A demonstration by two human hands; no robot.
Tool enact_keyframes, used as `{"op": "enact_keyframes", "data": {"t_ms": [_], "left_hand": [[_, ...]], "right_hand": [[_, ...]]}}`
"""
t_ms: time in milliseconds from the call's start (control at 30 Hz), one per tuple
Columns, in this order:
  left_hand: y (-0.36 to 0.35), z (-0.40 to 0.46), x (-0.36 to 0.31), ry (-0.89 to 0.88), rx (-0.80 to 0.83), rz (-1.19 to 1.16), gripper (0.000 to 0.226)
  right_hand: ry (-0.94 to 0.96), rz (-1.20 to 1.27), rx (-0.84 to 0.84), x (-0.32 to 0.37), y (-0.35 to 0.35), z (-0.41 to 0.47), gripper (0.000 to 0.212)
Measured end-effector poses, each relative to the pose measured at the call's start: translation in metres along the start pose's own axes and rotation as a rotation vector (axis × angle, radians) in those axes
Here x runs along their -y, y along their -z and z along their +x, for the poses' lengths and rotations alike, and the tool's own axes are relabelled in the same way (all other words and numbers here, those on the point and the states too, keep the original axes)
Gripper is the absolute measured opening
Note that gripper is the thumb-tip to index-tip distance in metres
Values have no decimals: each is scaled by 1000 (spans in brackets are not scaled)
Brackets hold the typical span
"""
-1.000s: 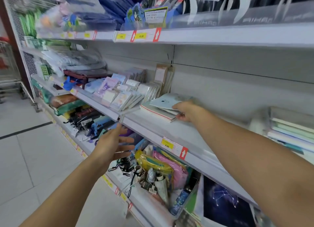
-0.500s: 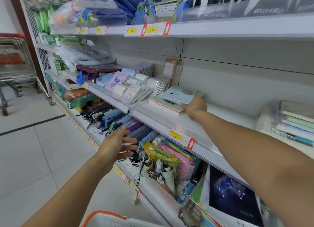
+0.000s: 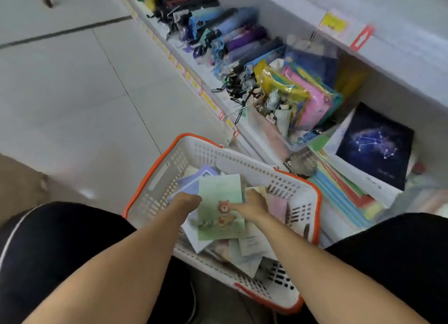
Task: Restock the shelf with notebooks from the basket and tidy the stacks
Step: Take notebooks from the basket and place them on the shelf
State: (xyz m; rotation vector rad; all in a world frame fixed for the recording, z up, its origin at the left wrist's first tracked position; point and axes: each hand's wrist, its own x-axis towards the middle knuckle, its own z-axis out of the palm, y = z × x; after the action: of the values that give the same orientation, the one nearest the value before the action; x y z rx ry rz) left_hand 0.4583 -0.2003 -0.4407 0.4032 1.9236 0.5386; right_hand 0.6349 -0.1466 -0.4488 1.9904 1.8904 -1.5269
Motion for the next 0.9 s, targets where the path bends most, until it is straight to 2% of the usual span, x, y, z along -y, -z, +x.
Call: {"op": "enact_keyframes", "data": {"t_ms": [33, 100, 133, 233, 367, 467, 600, 633, 700, 767, 800, 867, 900], "left_hand": [[-2, 2, 5, 50, 20, 56, 43], [-4, 7, 12, 85, 17, 84, 49], [-5, 9, 16, 113, 30, 85, 52], [-12, 10, 27, 156, 74, 35, 50], [-20, 14, 28, 130, 146, -115, 32], [-19, 12, 30, 147, 180, -263, 17], [-22, 6, 20, 54, 428, -373, 20], [-22, 6, 17, 31, 418, -380, 17], [-22, 13, 16, -72, 213, -320, 14], [-20, 16, 16, -231, -11, -163, 16], [-19, 15, 16, -285, -69, -74, 19], [-17, 11, 17, -357, -130, 35, 24], [-15, 11, 18, -376, -131, 42, 24]], "right_hand": [[-80, 28, -10, -13, -4, 0, 61], [-169, 63, -27, -30, -10, 2, 72], [-176, 75, -26, -35, -12, 5, 69], [-175, 123, -5, -39, -23, 15, 39], [-143, 227, -24, -37, -34, 22, 36], [-190, 215, -66, -40, -35, 26, 25], [-189, 519, -32, -36, -27, 39, 18], [-161, 575, -33, -29, -21, 40, 15], [-124, 603, -45, -16, -7, 40, 8], [-153, 480, -167, -18, 9, 44, 18], [-181, 378, -256, -26, 14, 47, 23], [-291, 218, -317, -47, 18, 48, 39], [-361, 188, -282, -58, 15, 47, 56]]}}
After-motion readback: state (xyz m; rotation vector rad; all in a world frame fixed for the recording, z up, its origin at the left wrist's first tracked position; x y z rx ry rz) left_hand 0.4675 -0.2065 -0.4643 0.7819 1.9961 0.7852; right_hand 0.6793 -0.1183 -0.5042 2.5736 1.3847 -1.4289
